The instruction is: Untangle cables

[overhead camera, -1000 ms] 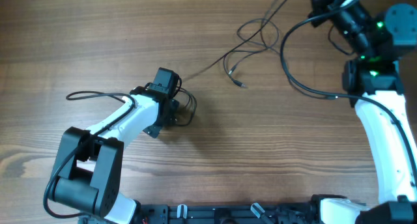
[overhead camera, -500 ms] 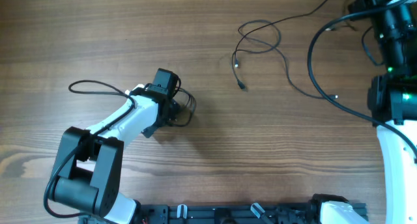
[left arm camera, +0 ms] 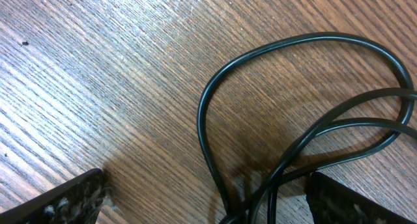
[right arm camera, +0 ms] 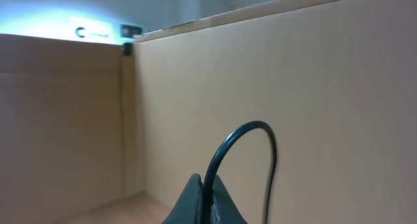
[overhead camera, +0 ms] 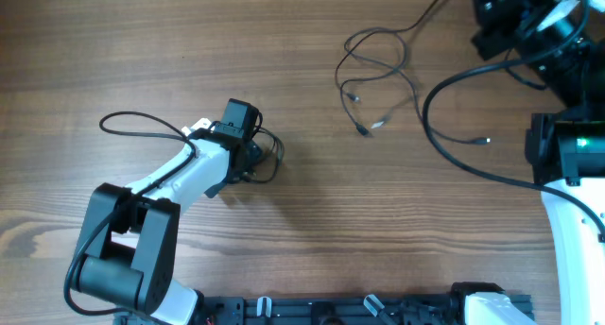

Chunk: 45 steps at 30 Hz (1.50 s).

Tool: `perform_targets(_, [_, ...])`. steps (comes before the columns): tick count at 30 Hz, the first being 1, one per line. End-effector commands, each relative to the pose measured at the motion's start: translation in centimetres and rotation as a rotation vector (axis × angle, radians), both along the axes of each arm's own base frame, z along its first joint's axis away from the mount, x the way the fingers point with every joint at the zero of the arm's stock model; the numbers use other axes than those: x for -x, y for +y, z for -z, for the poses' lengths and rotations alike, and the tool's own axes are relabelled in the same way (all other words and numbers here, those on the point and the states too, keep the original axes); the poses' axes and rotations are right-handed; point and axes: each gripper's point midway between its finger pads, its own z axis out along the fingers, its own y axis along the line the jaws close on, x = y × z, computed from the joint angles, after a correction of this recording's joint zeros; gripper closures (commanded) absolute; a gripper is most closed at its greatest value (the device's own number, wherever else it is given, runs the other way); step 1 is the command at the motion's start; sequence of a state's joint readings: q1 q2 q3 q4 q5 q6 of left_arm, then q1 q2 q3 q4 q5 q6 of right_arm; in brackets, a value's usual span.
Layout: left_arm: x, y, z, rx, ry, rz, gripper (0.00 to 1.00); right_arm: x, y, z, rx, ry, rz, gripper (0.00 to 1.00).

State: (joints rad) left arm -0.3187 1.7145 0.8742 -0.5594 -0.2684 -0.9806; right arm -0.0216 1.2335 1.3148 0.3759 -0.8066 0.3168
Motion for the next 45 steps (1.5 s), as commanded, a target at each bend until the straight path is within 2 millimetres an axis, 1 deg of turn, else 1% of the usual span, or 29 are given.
perform_targets(1, [2.5,0.2,2.7,0.016,0.111,0.002,0.0,2.4,1.1,-1.9,0.028,-0.049,-0.087,0.96])
perform_targets(2, [2.5,0.2,2.7,0.016,0.111,0.002,0.0,2.7,1.6,-1.2,0.047,-0.024,-0.125,0.96])
perform_targets(3, [2.5,0.2,2.7,0.017,0.108,0.002,0.0,2.3,1.9,0.2,0.053,0.052,-0.153,0.96])
perform_targets(4, [2.4,0.1,2.7,0.019,0.103,0.002,0.0,1.5,2.0,2.2,0.046,0.17,-0.16,0.96])
perform_targets(5, [2.3,0.1,2.7,0.02,0.101,0.002,0.0,0.9,2.1,3.7,0.054,0.233,-0.154,0.96])
perform_targets(8, [2.3,0.0,2.7,0.028,0.103,0.004,0.0,-1.5,2.3,10.2,0.083,0.496,-0.086,0.96])
perform_targets(9, [2.3,-0.1,2.7,0.03,0.104,0.004,0.0,-1.9,2.7,12.4,0.084,0.595,-0.075,0.96])
perform_targets(10, [2.4,-0.1,2.7,0.03,0.105,0.004,0.0,-2.1,3.3,14.4,0.092,0.68,-0.076,0.96])
perform_targets(11, [2.4,-0.1,2.7,0.03,0.105,0.004,0.0,-2.2,4.0,16.9,0.107,0.783,-0.077,0.95])
perform_targets(12, [2.3,-0.1,2.7,0.03,0.104,0.004,0.0,-2.2,4.5,18.5,0.119,0.845,-0.076,0.95])
perform_targets(13, [2.3,-0.1,2.7,0.03,0.104,0.004,0.0,-2.2,5.2,21.0,0.143,0.94,-0.072,0.96])
perform_targets(15, [2.4,-0.2,2.8,0.037,0.106,0.005,0.0,-1.8,6.4,24.8,0.192,1.075,-0.066,0.96])
perform_targets(16, [2.4,-0.2,2.8,0.041,0.108,0.006,0.0,-1.3,7.3,27.0,0.227,1.154,-0.078,0.95])
perform_targets(17, [2.4,-0.3,2.8,0.043,0.109,0.006,0.0,-0.9,8.0,28.2,0.249,1.199,-0.091,0.95])
perform_targets(19, [2.5,-0.3,2.8,0.044,0.11,0.006,0.0,0.1,9.6,31.4,0.312,1.298,-0.112,0.95])
perform_targets(20, [2.5,-0.3,2.8,0.043,0.111,0.006,0.0,1.0,10.6,34.3,0.372,1.372,-0.107,0.96])
perform_targets(21, [2.5,-0.3,2.8,0.043,0.112,0.006,0.0,1.7,11.0,35.9,0.409,1.42,-0.102,0.96])
perform_targets(24, [2.5,-0.3,2.8,0.043,0.113,0.006,0.0,4.1,11.5,39.9,0.53,1.552,-0.079,0.95])
perform_targets(25, [2.5,-0.3,2.8,0.043,0.112,0.006,0.0,4.4,11.6,40.9,0.56,1.573,-0.058,0.96])
perform_targets(28, [2.4,-0.3,2.8,0.045,0.107,0.006,0.0,4.6,10.9,43.7,0.604,1.664,0.104,0.96])
perform_targets(31, [2.4,-0.3,2.8,0.044,0.109,0.006,0.0,5.2,10.4,45.0,0.627,1.725,0.172,0.95])
perform_targets(35, [2.4,-0.3,2.8,0.044,0.108,0.006,0.0,6.2,10.0,45.7,0.673,1.75,0.167,0.9])
perform_targets(38, [2.4,-0.3,2.8,0.044,0.108,0.006,0.0,6.9,10.2,46.4,0.793,1.661,0.073,0.9])
perform_targets(40, [2.4,-0.3,2.8,0.044,0.108,0.006,0.0,8.3,10.4,47.5,0.884,1.615,0.007,0.88])
perform_targets(43, [2.4,-0.3,2.8,0.044,0.108,0.006,0.0,8.9,10.4,48.7,0.898,1.607,0.0,0.66])
perform_targets(45, [2.4,-0.3,2.8,0.044,0.108,0.006,0.0,8.7,10.5,49.5,0.884,1.583,-0.001,0.32])
